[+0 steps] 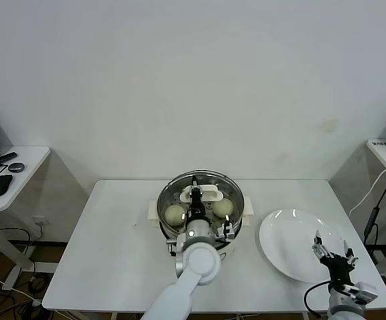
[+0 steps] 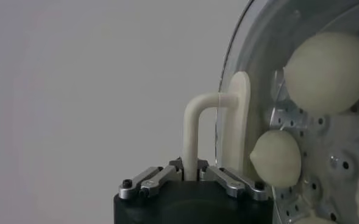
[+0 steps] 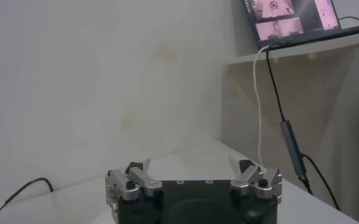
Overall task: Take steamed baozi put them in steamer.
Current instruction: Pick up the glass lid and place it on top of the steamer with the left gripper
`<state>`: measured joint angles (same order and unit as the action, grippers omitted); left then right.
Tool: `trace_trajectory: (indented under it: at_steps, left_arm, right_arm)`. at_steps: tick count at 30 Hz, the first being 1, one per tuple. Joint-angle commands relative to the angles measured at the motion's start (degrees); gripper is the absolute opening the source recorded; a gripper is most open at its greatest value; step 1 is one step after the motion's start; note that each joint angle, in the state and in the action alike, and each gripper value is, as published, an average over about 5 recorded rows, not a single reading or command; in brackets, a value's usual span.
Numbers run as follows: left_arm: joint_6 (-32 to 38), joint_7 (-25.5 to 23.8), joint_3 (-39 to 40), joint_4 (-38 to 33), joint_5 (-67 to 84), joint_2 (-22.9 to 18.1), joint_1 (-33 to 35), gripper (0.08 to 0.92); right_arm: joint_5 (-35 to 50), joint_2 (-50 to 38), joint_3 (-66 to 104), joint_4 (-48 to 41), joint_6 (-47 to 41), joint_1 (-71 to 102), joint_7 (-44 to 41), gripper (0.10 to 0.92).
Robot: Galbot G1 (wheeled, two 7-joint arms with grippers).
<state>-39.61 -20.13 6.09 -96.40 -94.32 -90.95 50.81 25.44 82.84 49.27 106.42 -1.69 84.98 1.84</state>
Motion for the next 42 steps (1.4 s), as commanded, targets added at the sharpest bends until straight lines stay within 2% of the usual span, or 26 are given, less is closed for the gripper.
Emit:
trace_trajectory:
  at_steps: [1, 20, 27, 32, 42]
  left_arm:
    - [0.00, 0.07, -0.05, 1.16, -0.09, -0.19, -0.23, 0.173]
    - [0.04, 0.64, -0.54, 2.31, -0.12, -0.08, 0.18, 0.173]
    - [0.89, 3.19, -0.13, -0.36, 0.80, 0.64, 1.25, 0.187]
    - [1.72, 1.19, 0.41, -6.92, 2.85, 1.88, 4.07, 0.307]
    - [2.15, 1.65, 1.88, -16.50, 5.24, 4.57, 12.88, 0.601]
  right_arm:
    - [-0.07, 0.28, -0.22, 0.12, 0.06, -0.01, -0.01, 0.823]
    - [-0.24, 0.42, -0.28, 0.19, 0.46, 0.45, -0.04, 0.823]
    - [-0.29, 0.42, -0.27, 0.17, 0.41, 0.40, -0.04, 0.823]
    - [-0.41, 0.53, -0.30, 0.16, 0.32, 0.28, -0.03, 0.823]
    - [-0.84, 0.49, -0.43, 0.14, 0.35, 0.33, -0.02, 0.823]
